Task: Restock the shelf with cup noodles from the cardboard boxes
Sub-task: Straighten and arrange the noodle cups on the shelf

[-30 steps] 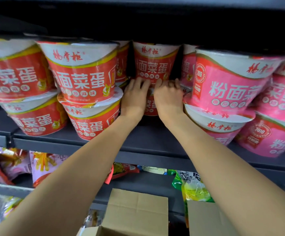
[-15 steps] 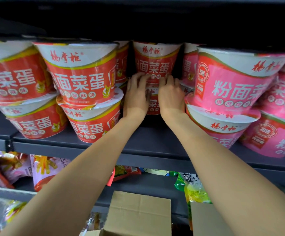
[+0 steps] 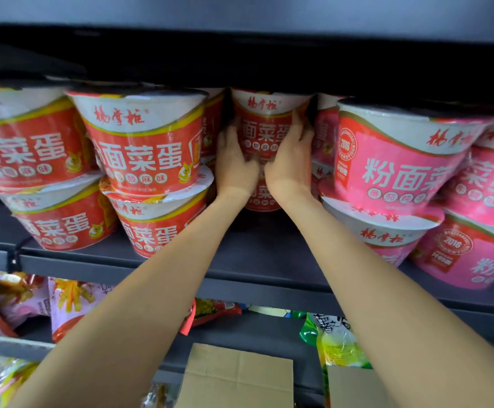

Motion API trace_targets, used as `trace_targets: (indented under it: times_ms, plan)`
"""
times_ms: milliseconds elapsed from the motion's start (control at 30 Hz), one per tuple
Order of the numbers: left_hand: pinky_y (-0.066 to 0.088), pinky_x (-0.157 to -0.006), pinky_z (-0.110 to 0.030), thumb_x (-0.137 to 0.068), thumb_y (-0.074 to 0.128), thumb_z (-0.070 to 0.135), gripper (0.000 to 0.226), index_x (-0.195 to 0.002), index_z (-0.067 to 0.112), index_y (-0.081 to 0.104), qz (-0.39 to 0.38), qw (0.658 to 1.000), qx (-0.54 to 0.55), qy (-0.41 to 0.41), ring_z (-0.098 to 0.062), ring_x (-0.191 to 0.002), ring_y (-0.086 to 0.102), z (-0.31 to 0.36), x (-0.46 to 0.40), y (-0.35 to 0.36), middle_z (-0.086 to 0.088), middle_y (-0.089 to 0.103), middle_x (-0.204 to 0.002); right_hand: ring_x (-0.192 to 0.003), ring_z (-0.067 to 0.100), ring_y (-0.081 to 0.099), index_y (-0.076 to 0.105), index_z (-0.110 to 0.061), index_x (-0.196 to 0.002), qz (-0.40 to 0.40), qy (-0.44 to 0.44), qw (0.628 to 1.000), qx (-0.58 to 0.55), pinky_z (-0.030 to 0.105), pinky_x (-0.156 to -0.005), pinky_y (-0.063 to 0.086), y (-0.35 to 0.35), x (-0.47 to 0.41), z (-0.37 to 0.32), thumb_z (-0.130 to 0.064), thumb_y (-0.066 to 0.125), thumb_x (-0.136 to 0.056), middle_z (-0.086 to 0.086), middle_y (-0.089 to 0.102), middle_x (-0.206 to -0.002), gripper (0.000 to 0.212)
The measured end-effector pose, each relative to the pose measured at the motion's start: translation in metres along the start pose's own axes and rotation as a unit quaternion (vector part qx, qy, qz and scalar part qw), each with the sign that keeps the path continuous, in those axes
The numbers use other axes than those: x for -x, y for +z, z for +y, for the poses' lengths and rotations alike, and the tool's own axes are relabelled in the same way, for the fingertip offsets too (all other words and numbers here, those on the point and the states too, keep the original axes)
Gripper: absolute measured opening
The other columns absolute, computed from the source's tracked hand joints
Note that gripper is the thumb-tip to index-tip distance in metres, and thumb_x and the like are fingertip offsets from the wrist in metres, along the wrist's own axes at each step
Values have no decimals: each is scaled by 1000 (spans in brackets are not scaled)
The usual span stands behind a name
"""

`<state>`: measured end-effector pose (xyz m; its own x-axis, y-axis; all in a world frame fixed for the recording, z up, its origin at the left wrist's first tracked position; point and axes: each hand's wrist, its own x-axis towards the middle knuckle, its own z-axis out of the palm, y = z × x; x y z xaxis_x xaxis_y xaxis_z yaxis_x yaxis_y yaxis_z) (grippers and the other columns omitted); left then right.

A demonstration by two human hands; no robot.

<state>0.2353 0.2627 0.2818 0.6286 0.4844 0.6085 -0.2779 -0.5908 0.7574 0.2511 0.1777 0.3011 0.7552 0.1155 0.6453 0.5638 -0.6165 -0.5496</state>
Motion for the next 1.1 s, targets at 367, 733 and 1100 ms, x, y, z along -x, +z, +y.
trace_targets:
  times_ms: [367, 733, 1100]
  plan:
    - [26, -105, -26, -90, 47, 6, 59, -146, 19, 35, -61, 998, -22, -6, -24, -136, 35, 4, 3, -2, -6, 34, -151, -146, 26, 11, -7, -16, -152, -7, 25, 995, -95, 40, -119, 13, 8, -15, 2, -24, 55, -94, 16, 4, -158, 85]
    - [41, -99, -14, -92, 43, -2, 47, -138, 11, 44, -72, 989, 120, -40, -8, -118, 51, 34, 35, -32, -2, 55, -130, -142, 28, 23, 23, -10, -150, -58, -59, 994, -68, 32, -116, 23, -39, 35, -19, 11, 49, -81, 17, 18, -152, 77]
    - [45, -86, -13, -91, 61, 33, 43, -131, 22, 49, -195, 972, 56, -122, 0, -97, 57, 91, 136, -37, 4, 59, -123, -83, 12, 58, 65, -8, -110, 74, -10, 997, -14, 17, -73, 44, -181, 138, 82, -13, 49, -91, 3, 68, -99, 25]
